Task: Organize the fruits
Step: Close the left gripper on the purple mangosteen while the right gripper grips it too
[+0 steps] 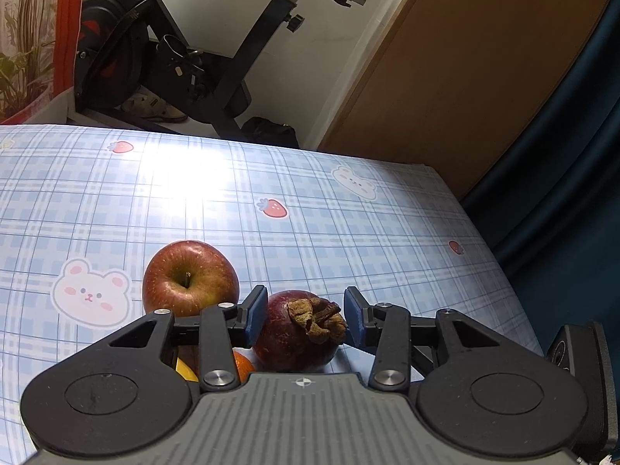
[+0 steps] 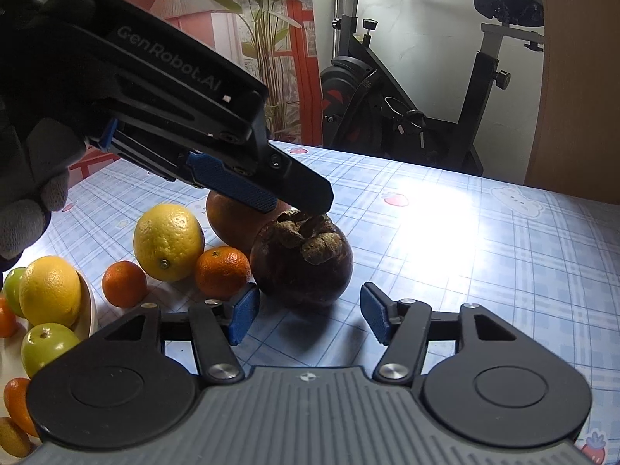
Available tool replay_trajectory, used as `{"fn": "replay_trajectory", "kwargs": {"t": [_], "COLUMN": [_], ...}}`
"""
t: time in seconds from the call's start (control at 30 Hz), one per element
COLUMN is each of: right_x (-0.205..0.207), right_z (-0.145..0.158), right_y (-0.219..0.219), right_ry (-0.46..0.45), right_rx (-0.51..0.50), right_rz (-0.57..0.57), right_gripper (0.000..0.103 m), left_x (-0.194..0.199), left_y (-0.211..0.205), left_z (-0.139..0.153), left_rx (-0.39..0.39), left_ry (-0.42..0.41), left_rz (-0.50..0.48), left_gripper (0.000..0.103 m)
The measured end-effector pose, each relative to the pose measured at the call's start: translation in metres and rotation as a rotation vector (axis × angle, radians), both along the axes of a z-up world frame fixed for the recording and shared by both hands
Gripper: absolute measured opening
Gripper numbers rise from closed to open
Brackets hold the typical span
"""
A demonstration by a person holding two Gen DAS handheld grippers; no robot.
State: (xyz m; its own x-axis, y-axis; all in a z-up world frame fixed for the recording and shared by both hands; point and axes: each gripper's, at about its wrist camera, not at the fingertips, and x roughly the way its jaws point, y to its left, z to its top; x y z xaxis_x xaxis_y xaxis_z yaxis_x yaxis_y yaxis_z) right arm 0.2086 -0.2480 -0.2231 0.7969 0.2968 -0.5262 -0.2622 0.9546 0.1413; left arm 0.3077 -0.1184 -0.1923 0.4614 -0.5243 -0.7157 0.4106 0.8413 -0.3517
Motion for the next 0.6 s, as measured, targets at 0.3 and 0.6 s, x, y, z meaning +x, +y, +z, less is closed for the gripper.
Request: {"fn": "replay_trajectory", "kwargs": {"t": [0.3, 0.6], "right_x": [0.014, 0.019], "right_z": [-0.001, -0.003], "right_y": [0.001, -0.001], "right_ry": [0.014, 0.014], "right_rx": [0.005, 0.022], "right_rz": [0.028, 0.033], "right_gripper": [0.064, 0.062], "left_x": [0.007, 0.009], "left_y": [-0.003, -0.001], "left_z": [-0.004, -0.006], "left_rx": [0.004, -0.017], "left_ry": [0.01, 0.034], "left_rz": [0.003, -0.027], "left_gripper": [0.056, 0.056]}}
